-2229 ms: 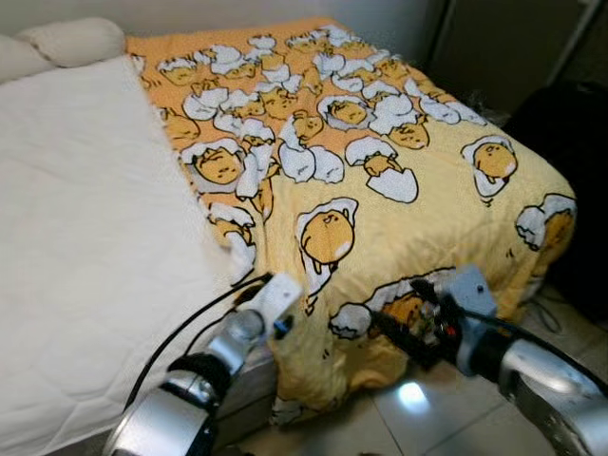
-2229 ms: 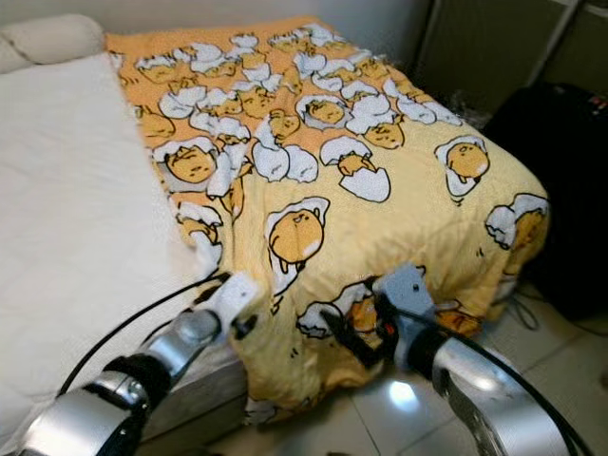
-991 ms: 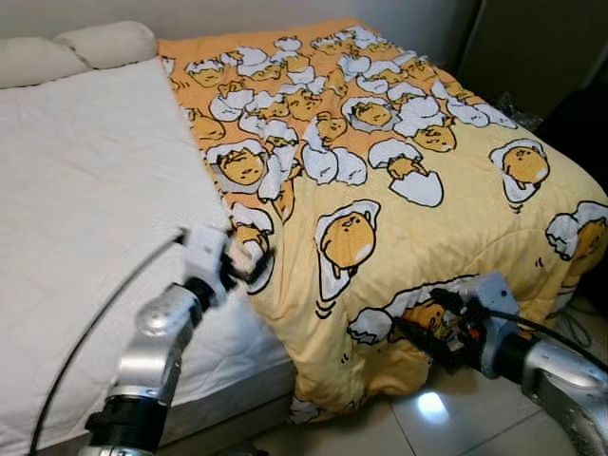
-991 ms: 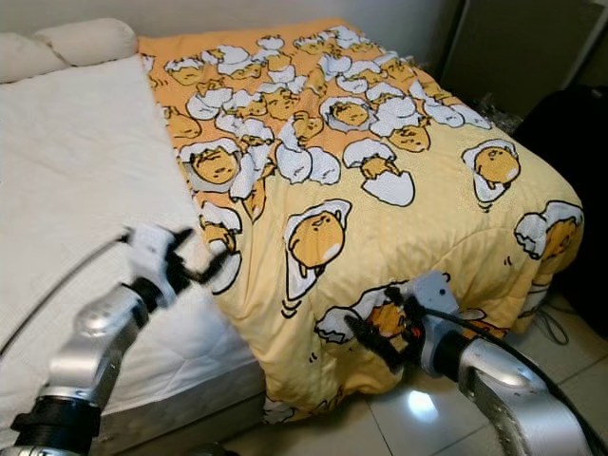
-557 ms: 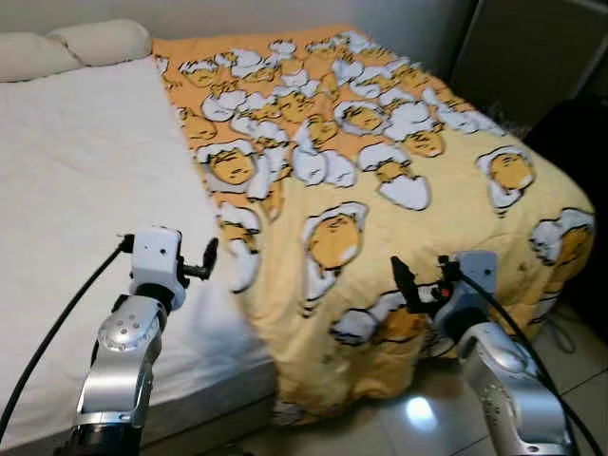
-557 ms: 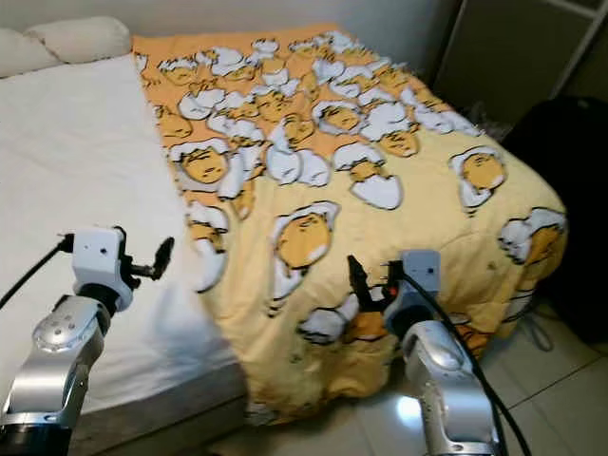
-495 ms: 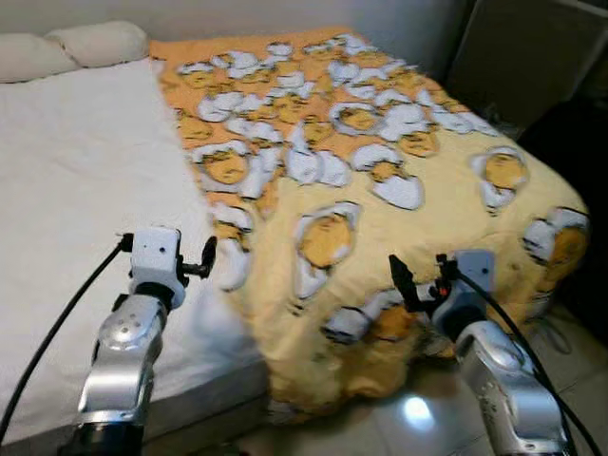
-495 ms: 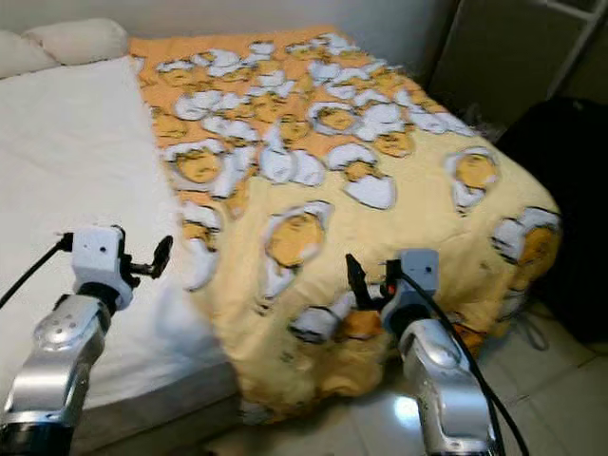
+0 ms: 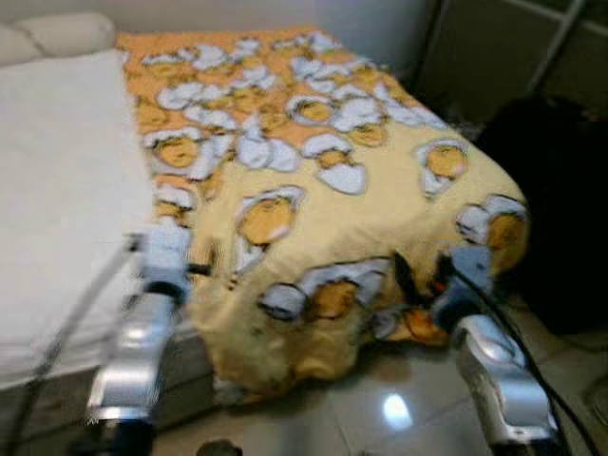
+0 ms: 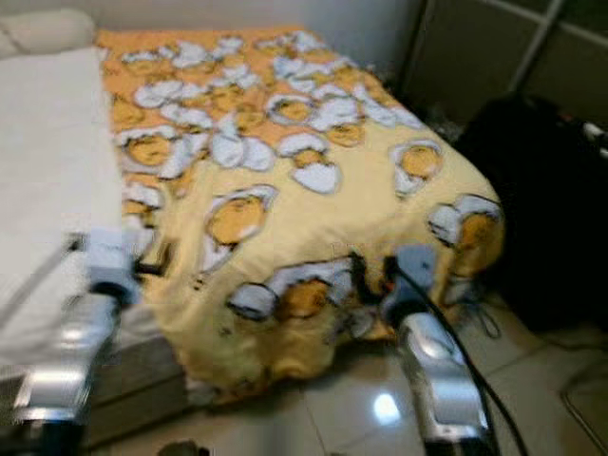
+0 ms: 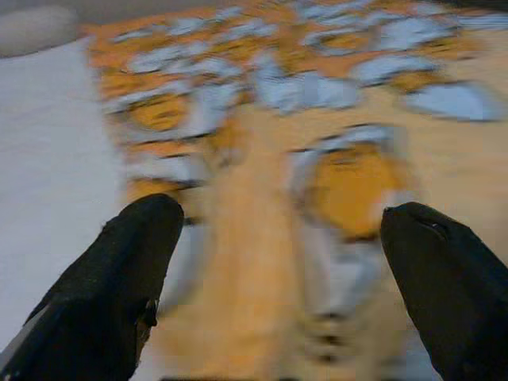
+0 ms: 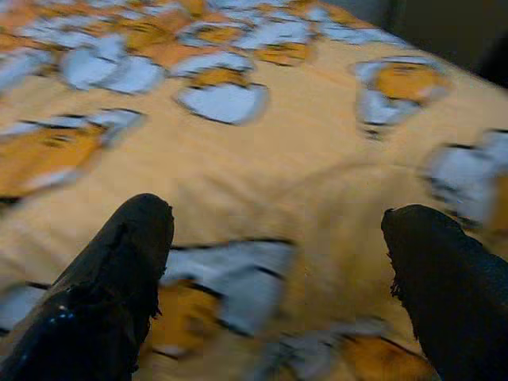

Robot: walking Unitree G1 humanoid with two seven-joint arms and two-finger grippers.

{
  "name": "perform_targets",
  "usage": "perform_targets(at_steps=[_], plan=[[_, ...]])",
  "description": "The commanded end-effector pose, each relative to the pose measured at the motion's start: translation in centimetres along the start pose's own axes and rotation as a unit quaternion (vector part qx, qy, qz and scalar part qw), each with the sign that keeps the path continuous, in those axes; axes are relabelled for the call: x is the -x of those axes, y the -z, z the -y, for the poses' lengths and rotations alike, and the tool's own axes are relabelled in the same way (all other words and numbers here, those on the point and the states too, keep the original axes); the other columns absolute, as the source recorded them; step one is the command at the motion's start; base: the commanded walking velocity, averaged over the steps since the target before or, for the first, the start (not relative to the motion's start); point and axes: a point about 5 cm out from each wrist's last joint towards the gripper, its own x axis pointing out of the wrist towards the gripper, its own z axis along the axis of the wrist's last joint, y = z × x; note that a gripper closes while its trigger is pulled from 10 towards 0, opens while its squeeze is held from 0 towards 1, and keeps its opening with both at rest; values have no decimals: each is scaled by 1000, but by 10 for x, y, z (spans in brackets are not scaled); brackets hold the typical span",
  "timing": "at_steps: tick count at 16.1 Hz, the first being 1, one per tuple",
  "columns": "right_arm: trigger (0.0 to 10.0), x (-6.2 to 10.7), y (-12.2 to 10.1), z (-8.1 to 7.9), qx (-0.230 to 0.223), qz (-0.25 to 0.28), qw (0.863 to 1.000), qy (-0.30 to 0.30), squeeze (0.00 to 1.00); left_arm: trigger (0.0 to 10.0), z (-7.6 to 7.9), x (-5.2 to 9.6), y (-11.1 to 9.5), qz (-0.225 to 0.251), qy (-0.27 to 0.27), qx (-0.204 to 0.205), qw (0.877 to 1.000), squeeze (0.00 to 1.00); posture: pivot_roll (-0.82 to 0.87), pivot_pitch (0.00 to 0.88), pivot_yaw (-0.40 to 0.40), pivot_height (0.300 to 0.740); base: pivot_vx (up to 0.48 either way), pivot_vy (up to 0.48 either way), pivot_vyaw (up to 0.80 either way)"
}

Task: Clean up the room

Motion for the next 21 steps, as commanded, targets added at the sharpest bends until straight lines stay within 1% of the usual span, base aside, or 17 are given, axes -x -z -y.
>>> perform_targets(at_steps=[1, 2, 3, 5, 6, 12, 16, 20, 21], plan=[[10000, -2, -5, -1, 11, 12, 1000, 4, 0, 10000, -7, -3, -4, 6, -9, -17, 1000, 0, 43, 0, -16, 740, 0, -480, 800], [10000, -2, -6, 0, 7, 14, 1000, 10, 0, 10000, -6, -3, -5, 14, -6, -14, 1000, 0, 43, 0, -15, 740, 0, -416, 800], [10000, -4, -6, -1, 0, 14, 1000, 9, 0, 10000, -6, -5, -6, 13, -5, 2, 1000, 0, 42, 0, -11, 740, 0, 0, 800], [10000, -6, -6, -2, -8, 14, 1000, 2, 0, 10000, -5, -6, -11, 21, 1, -16, 1000, 0, 45, 0, -11, 740, 0, 0, 800], [10000, -8, -6, -3, -10, 14, 1000, -1, 0, 10000, -5, -7, -13, 29, 4, -10, 1000, 0, 46, 0, -10, 740, 0, 0, 800], [10000, -14, -6, -6, -6, 10, 1000, -9, 0, 10000, -7, -8, -12, 24, 0, -7, 1000, 0, 45, 0, -9, 740, 349, 0, 782], [10000, -17, -5, -9, 4, 7, 1000, -18, 0, 10000, -7, -9, -12, 25, -1, -8, 1000, 0, 44, 0, -7, 740, 380, 0, 0], [10000, -19, -3, -9, 7, 10, 1000, -11, 0, 10000, -10, -10, -9, 17, -6, -3, 1000, 0, 45, 0, -5, 740, 326, 0, 0], [10000, -19, -4, -8, 0, 14, 1000, -5, 0, 10000, -10, -10, -7, 18, -9, 8, 1000, 0, 42, 0, -3, 740, 0, 0, 0]])
